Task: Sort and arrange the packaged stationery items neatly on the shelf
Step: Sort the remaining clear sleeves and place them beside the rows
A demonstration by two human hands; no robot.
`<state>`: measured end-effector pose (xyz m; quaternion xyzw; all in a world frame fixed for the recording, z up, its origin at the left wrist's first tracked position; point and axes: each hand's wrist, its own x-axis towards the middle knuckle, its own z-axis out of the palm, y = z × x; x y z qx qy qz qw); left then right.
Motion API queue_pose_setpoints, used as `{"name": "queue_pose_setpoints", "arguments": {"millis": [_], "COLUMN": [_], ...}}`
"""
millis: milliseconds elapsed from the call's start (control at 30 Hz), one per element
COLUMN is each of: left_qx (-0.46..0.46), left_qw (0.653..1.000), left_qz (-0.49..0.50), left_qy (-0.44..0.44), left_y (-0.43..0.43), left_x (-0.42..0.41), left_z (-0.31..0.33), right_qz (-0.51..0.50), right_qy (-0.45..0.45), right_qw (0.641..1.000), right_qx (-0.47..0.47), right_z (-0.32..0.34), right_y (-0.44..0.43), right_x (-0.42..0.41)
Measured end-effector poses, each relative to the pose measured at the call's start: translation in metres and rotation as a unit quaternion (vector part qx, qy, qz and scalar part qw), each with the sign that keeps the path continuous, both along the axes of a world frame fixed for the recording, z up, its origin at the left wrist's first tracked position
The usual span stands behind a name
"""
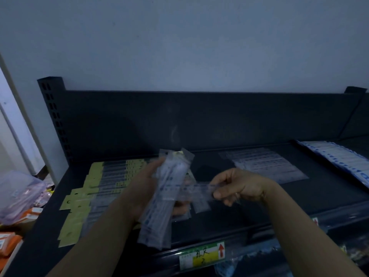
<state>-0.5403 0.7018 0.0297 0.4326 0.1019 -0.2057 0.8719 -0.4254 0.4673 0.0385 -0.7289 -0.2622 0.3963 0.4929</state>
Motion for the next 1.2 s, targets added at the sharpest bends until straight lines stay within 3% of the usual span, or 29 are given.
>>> {"name": "queue_pose_setpoints", "arguments": {"millis": [167,300,367,500,567,733,800,967,1200], "left_qx": [-0.073,-0.147,-0.140,-0.103,-0.094,-0.094,-0.098,-0.072,-0.127], "left_qw": [0.978,0.959,0.970,0.989,0.995,0.978,0.966,0.954,0.924], "left_qz": [-0.194,-0.237,-0.197,-0.104,-0.014,0.162,0.215,0.252,0.327], "left_qy": [-0.031,-0.050,-0.039,-0.026,-0.035,-0.093,-0.102,-0.143,-0.153], "left_y": [0.005,0.005,0.000,-0.017,-0.020,-0.034,-0.047,-0.072,-0.070], "left_x": [-0.010,-0.010,-0.008,-0.002,0.005,0.025,0.031,0.040,0.052], "left_z": [0.002,-0.003,-0.005,-0.005,-0.008,-0.007,-0.002,0.001,0.016], "right_qz": [0.016,0.023,-0.004,-0.162,-0.202,-0.130,-0.078,-0.077,-0.045], "right_qy": [-0.020,-0.015,-0.012,0.049,0.066,0.104,0.075,-0.012,-0.004], "right_qw": [0.999,0.999,0.998,0.976,0.966,0.981,0.991,0.994,0.997], "right_qx": [0.027,0.045,0.061,0.137,0.149,0.099,0.082,0.078,0.056], "right_z": [0.003,0.003,0.001,-0.014,-0.018,-0.012,-0.010,-0.003,-0.005], "right_y": [0.011,0.015,0.019,0.033,0.033,0.028,0.029,0.019,-0.018], "right_x": [0.002,0.006,0.005,0.002,0.000,-0.017,-0.025,-0.034,-0.019]}}
